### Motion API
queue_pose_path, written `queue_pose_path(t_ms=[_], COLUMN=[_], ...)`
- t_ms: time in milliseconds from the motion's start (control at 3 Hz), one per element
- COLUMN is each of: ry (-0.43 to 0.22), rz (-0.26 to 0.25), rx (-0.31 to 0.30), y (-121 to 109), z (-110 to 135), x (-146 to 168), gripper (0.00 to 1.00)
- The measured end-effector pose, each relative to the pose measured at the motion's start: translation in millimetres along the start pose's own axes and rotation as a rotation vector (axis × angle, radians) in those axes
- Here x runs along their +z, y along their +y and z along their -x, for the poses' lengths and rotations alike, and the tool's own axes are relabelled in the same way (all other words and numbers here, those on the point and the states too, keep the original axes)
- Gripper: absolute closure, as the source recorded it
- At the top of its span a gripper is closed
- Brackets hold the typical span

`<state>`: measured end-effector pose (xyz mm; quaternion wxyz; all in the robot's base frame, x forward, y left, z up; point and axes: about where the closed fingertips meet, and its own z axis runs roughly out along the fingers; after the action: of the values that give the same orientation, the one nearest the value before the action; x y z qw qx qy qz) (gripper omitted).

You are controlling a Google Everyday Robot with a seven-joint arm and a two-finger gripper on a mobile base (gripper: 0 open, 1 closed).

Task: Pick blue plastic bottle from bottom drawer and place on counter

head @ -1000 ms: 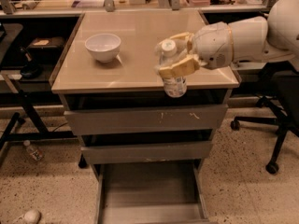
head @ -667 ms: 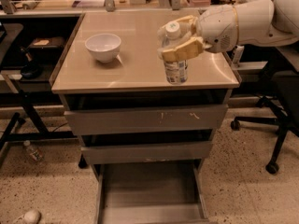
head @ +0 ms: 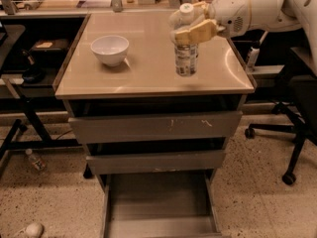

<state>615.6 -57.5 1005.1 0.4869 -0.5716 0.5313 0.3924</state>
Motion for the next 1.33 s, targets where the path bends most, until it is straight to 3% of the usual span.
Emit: queue_pose_path(t_ms=[667, 1333], ry=[-0.047, -0.08], rz=[0.038, 0.056], rx=[0.092, 0.159], y=[-39, -62], z=[-13, -24], x=[3, 5], gripper=[1.0, 1.0])
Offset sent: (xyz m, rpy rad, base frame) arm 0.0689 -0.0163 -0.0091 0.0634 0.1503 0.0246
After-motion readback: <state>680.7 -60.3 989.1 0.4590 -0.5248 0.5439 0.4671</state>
